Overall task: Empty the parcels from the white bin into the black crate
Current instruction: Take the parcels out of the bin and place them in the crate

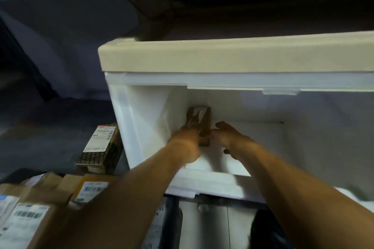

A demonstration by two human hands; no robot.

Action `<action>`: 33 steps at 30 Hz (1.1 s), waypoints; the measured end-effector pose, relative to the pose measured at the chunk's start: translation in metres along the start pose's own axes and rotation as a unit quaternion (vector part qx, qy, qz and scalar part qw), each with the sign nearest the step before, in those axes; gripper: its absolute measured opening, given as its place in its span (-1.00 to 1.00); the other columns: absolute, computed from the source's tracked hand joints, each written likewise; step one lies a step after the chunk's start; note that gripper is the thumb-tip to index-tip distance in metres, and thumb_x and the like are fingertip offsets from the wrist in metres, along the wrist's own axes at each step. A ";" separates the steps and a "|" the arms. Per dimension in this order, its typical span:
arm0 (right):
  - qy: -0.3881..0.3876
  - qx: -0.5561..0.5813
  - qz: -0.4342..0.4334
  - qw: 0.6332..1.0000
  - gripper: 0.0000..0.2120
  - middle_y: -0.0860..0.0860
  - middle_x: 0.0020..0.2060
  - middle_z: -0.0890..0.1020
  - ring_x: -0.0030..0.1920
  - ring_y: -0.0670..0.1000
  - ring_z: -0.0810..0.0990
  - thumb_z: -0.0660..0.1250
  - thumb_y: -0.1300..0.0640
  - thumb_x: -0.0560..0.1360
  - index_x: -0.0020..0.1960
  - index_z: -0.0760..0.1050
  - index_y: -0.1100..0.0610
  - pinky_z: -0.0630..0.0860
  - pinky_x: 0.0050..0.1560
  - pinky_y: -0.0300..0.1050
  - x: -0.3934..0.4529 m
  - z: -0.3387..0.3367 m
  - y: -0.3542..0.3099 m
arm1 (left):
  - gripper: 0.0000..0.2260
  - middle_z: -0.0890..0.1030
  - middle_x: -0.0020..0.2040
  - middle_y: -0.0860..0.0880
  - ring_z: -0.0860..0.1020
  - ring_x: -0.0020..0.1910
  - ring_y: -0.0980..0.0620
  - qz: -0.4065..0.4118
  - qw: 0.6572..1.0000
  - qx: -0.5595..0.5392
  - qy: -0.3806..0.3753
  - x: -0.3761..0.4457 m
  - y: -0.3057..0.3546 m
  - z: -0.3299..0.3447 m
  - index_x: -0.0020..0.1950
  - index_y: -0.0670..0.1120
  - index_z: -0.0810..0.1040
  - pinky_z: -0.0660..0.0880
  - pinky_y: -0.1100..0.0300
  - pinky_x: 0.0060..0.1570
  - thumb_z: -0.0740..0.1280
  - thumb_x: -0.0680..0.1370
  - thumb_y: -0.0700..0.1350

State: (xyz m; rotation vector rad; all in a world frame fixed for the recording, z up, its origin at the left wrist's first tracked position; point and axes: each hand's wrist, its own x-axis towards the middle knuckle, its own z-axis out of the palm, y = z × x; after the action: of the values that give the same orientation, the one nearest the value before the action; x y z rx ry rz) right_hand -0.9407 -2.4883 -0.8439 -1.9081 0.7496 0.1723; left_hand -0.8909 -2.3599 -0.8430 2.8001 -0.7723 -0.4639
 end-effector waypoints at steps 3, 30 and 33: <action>-0.020 0.044 0.039 0.998 -0.85 0.10 0.01 0.58 -0.10 0.06 0.52 0.38 0.10 0.55 0.04 0.51 0.15 0.56 0.22 0.10 0.028 0.005 0.001 | -0.33 0.45 0.45 -0.15 0.51 0.34 -0.16 -0.021 0.998 -0.066 -0.007 0.023 -0.001 0.009 0.61 -0.07 0.16 0.48 0.10 0.26 0.36 0.56 -0.15; -0.045 0.177 0.053 0.982 -0.81 0.06 -0.35 0.52 -0.32 0.01 0.46 0.49 0.06 0.49 -0.18 0.55 0.14 0.47 -0.18 -0.12 0.010 -0.028 0.005 | -0.75 0.60 -0.06 -0.04 0.53 -0.14 0.00 -0.045 0.935 -0.349 0.027 -0.003 0.011 -0.018 0.09 -0.08 0.56 0.40 0.23 -0.36 0.40 0.53 0.05; -0.072 0.166 0.044 0.983 -0.81 0.07 -0.33 0.56 -0.27 0.04 0.52 0.47 0.01 0.49 -0.13 0.55 0.11 0.49 -0.06 -0.05 -0.015 -0.045 0.005 | -0.82 0.61 -0.08 -0.06 0.54 -0.17 -0.02 -0.040 0.936 -0.347 0.037 -0.027 0.017 -0.028 -0.07 -0.02 0.54 0.37 0.20 -0.34 0.34 0.57 0.08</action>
State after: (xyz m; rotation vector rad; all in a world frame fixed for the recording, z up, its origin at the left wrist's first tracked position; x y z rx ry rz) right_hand -0.9651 -2.5226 -0.8208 -1.5309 0.7165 0.2233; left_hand -0.9109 -2.3574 -0.8052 2.1719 -0.3703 -0.5153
